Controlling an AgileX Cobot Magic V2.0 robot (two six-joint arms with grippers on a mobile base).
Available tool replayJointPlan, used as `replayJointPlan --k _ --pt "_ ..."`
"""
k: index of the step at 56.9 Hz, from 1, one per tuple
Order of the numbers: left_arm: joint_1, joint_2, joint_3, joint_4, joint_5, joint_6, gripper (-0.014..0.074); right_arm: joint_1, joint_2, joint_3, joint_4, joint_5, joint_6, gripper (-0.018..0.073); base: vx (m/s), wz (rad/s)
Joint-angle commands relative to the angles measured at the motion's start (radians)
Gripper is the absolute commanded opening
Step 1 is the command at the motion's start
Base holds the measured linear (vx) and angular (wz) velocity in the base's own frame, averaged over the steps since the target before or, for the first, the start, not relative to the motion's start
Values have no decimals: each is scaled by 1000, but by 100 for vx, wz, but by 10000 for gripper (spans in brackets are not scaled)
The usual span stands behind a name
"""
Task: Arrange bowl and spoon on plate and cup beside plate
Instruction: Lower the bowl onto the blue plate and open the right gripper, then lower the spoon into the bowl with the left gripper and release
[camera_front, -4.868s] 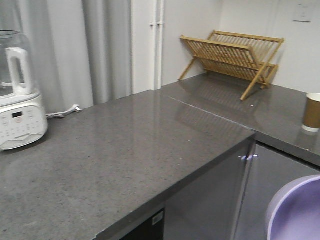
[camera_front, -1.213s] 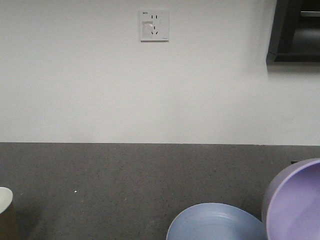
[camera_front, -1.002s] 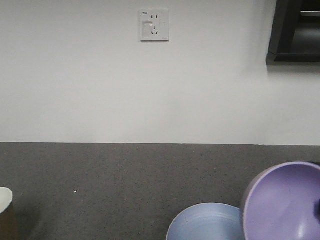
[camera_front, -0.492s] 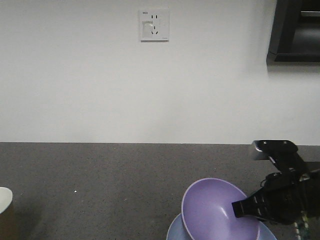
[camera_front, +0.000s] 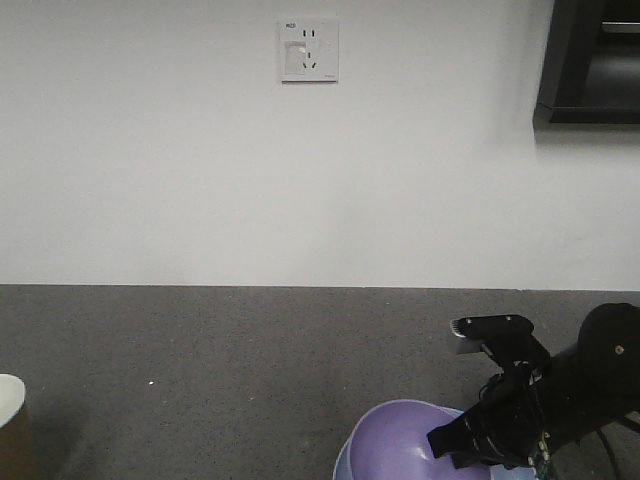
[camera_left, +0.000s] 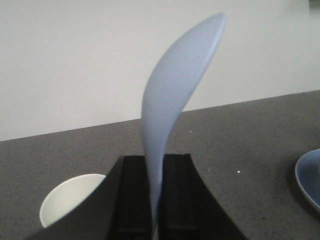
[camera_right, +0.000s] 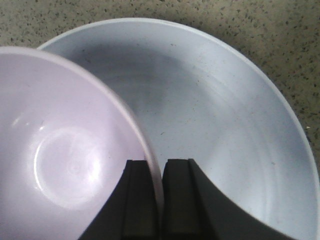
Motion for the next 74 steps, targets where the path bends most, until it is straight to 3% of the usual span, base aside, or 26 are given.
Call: replayJointPlan --k 1,14,35,45,54,59,63,71,74 --pt "-1 6 -26 -24 -71 1 0 -1 -22 -36 6 -57 5 -5 0 0" --pt "-1 6 -26 -24 -41 -1 0 -1 12 -36 10 -55 1 89 0 0" --pt "-1 6 -26 -24 -22 -2 0 -2 -8 -36 8 -62 0 507 0 0" --pt "-1 6 -26 -24 -29 -2 0 -2 -87 -36 1 -60 -22 568 0 0" --pt "-1 6 -28 -24 -24 -3 0 -2 -208 -36 -48 -51 -10 528 0 0" --pt "-1 6 -28 -24 5 -3 0 -2 -290 -36 -75 -21 4 440 0 0" --pt "-1 6 -28 -24 54 -3 0 -2 -365 -36 -91 3 16 319 0 0" --pt "-1 32 -30 -20 134 -2 0 -2 -553 -17 -102 0 20 -17 0 0" --pt "-1 59 -36 -20 159 -1 0 -2 -622 19 -102 -45 20 -15 0 0"
